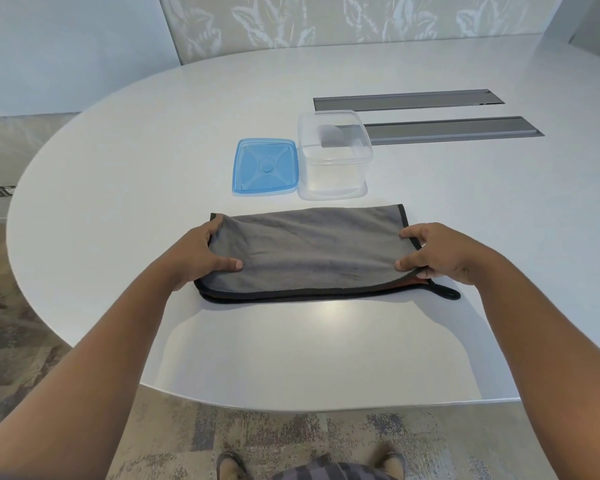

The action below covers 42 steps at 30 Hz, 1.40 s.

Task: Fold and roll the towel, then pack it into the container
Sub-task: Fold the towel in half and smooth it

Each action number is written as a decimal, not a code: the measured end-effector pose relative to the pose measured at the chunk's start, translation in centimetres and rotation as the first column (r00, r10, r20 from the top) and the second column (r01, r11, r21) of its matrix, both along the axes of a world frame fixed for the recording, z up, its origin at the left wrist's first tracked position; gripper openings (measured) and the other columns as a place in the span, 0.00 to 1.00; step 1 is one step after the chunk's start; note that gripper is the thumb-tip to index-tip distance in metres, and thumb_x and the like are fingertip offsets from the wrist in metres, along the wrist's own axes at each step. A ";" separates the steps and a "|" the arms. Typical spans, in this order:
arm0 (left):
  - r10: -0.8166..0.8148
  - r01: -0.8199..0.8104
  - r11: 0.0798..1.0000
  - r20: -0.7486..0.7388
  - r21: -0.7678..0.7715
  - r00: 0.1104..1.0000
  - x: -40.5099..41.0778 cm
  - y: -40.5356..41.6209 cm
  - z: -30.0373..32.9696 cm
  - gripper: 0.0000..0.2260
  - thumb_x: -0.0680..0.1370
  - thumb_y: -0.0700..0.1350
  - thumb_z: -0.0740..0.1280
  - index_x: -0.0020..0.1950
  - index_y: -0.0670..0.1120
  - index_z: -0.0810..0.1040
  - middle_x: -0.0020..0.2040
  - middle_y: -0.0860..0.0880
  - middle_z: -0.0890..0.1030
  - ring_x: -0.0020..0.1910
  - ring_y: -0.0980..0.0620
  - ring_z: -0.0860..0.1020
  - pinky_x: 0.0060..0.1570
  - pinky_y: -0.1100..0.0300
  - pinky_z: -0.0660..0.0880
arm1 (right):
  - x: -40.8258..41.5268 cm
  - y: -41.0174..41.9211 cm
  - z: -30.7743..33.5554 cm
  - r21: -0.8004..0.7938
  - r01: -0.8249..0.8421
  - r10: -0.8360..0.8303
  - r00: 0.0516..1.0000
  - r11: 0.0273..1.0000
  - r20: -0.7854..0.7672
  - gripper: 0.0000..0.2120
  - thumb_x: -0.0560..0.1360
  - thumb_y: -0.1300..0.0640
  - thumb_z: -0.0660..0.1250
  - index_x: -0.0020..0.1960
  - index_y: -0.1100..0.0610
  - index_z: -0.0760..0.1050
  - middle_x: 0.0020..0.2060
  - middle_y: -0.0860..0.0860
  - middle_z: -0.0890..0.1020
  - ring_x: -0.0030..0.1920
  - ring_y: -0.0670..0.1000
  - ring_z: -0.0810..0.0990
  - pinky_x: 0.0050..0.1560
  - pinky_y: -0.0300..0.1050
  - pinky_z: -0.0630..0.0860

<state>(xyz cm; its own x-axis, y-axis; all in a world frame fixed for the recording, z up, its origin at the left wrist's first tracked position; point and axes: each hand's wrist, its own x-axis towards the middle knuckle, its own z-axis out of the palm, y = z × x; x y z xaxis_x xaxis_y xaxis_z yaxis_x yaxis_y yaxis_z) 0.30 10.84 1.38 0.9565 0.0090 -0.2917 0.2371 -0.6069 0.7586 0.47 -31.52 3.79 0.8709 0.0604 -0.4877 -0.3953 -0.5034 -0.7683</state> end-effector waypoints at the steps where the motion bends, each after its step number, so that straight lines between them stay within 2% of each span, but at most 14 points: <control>1: 0.002 -0.002 1.000 -0.004 0.005 1.000 0.0 0.0 -0.1 0.52 0.67 0.45 0.83 0.84 0.53 0.55 0.77 0.52 0.66 0.68 0.50 0.71 0.67 0.56 0.69 | 0.1 0.0 0.0 -0.011 -0.003 0.003 1.000 1.000 -0.001 0.38 0.71 0.69 0.78 0.77 0.57 0.68 0.51 0.44 0.71 0.48 0.53 0.83 0.44 0.43 0.81; 6: -0.056 0.057 0.990 -0.014 0.129 0.998 0.1 0.3 0.1 0.56 0.64 0.51 0.85 0.83 0.55 0.54 0.75 0.52 0.69 0.70 0.48 0.72 0.70 0.50 0.71 | 0.3 0.2 0.1 -0.207 -0.096 0.098 0.995 0.974 0.003 0.43 0.69 0.64 0.81 0.78 0.52 0.66 0.56 0.49 0.73 0.49 0.55 0.82 0.40 0.44 0.82; 9: -0.085 0.084 0.975 -0.008 0.206 0.996 0.3 0.3 0.6 0.56 0.58 0.58 0.85 0.81 0.55 0.61 0.70 0.54 0.74 0.66 0.48 0.75 0.67 0.48 0.74 | 0.6 0.6 0.5 -0.481 -0.160 0.212 0.976 0.862 0.056 0.45 0.64 0.46 0.84 0.76 0.50 0.67 0.67 0.53 0.69 0.59 0.56 0.76 0.54 0.50 0.78; 11: -0.039 0.032 0.986 0.041 0.165 0.998 0.7 0.2 1.0 0.47 0.58 0.57 0.85 0.74 0.54 0.71 0.63 0.54 0.78 0.61 0.49 0.78 0.60 0.51 0.78 | 1.2 1.3 0.8 -0.527 -0.094 0.215 0.961 0.845 0.173 0.42 0.66 0.40 0.81 0.74 0.53 0.70 0.67 0.54 0.70 0.57 0.55 0.75 0.54 0.50 0.75; 13: 0.071 -0.074 0.996 0.077 0.047 0.995 1.1 -0.2 1.3 0.35 0.63 0.53 0.85 0.67 0.51 0.76 0.57 0.55 0.79 0.54 0.52 0.81 0.48 0.57 0.79 | 2.1 1.9 0.9 -0.459 0.010 0.146 0.941 0.889 0.304 0.36 0.71 0.42 0.78 0.72 0.55 0.71 0.66 0.56 0.74 0.55 0.55 0.76 0.52 0.50 0.74; 15: 0.194 -0.189 0.980 0.089 -0.064 0.977 2.0 -0.5 1.1 0.29 0.68 0.52 0.82 0.66 0.48 0.78 0.53 0.52 0.80 0.49 0.54 0.81 0.41 0.61 0.76 | 3.5 2.2 0.5 -0.331 0.124 0.008 0.928 0.935 0.372 0.35 0.75 0.44 0.75 0.76 0.56 0.68 0.69 0.57 0.74 0.61 0.58 0.76 0.56 0.50 0.74; 19: 0.380 -0.366 0.921 0.096 -0.136 0.920 3.9 -0.6 0.7 0.20 0.76 0.53 0.76 0.64 0.45 0.80 0.55 0.49 0.81 0.50 0.51 0.80 0.41 0.61 0.72 | 6.3 2.4 -1.1 -0.092 0.331 -0.282 0.896 0.939 0.343 0.27 0.79 0.46 0.69 0.74 0.56 0.69 0.68 0.54 0.74 0.62 0.55 0.75 0.57 0.50 0.73; 21: 0.412 -0.396 0.907 0.110 -0.142 0.904 5.0 -0.4 0.3 0.15 0.78 0.53 0.73 0.59 0.45 0.81 0.56 0.49 0.80 0.52 0.48 0.78 0.45 0.58 0.72 | 7.7 2.3 -2.0 -0.076 0.353 -0.316 0.899 0.932 0.302 0.21 0.80 0.47 0.67 0.69 0.56 0.72 0.61 0.52 0.75 0.59 0.55 0.75 0.58 0.52 0.75; 25: 0.443 -0.431 0.893 0.089 -0.127 0.892 6.7 -0.2 0.1 0.09 0.80 0.51 0.70 0.48 0.46 0.78 0.43 0.46 0.77 0.39 0.48 0.73 0.39 0.58 0.70 | 9.7 2.2 -3.0 -0.016 0.392 -0.371 0.883 0.920 0.286 0.07 0.79 0.54 0.65 0.52 0.56 0.78 0.48 0.52 0.79 0.48 0.54 0.76 0.48 0.48 0.74; 28: 0.464 -0.457 0.884 0.060 -0.102 0.884 7.3 -0.1 0.4 0.05 0.76 0.43 0.74 0.47 0.41 0.83 0.41 0.48 0.80 0.35 0.52 0.74 0.35 0.62 0.70 | 10.4 2.1 -3.3 -0.007 0.419 -0.404 0.879 0.908 0.253 0.06 0.75 0.63 0.66 0.45 0.60 0.82 0.46 0.54 0.83 0.47 0.56 0.79 0.43 0.46 0.75; 31: 0.504 -0.502 0.864 0.107 -0.051 0.857 7.7 0.5 -0.1 0.03 0.70 0.37 0.74 0.42 0.38 0.85 0.39 0.49 0.82 0.38 0.50 0.77 0.39 0.60 0.74 | 10.3 1.6 -3.7 -0.048 0.482 -0.450 0.845 0.875 0.290 0.09 0.71 0.66 0.64 0.44 0.64 0.83 0.42 0.54 0.83 0.42 0.54 0.78 0.38 0.47 0.74; 34: 0.515 -0.524 0.852 0.177 0.002 0.839 7.2 0.0 -0.3 0.07 0.72 0.37 0.71 0.35 0.46 0.83 0.36 0.53 0.81 0.42 0.50 0.79 0.42 0.59 0.75 | 9.8 1.6 -3.8 -0.084 0.517 -0.457 0.813 0.852 0.361 0.08 0.74 0.64 0.65 0.44 0.59 0.84 0.40 0.50 0.84 0.41 0.53 0.80 0.42 0.50 0.80; 38: 0.504 -0.527 0.849 0.252 0.027 0.826 7.1 -0.5 -0.7 0.03 0.74 0.42 0.71 0.43 0.45 0.85 0.41 0.53 0.83 0.45 0.49 0.81 0.43 0.57 0.76 | 9.5 2.3 -3.8 -0.122 0.505 -0.425 0.815 0.855 0.393 0.09 0.76 0.62 0.65 0.42 0.52 0.82 0.41 0.48 0.84 0.45 0.54 0.82 0.49 0.56 0.84; 42: 0.485 -0.499 0.867 0.210 0.014 0.849 7.2 -0.2 -0.7 0.15 0.74 0.50 0.75 0.58 0.44 0.82 0.57 0.48 0.82 0.55 0.46 0.80 0.56 0.51 0.79 | 9.2 2.3 -3.5 -0.103 0.499 -0.437 0.827 0.861 0.354 0.11 0.74 0.61 0.65 0.53 0.51 0.81 0.53 0.51 0.84 0.49 0.54 0.82 0.51 0.55 0.83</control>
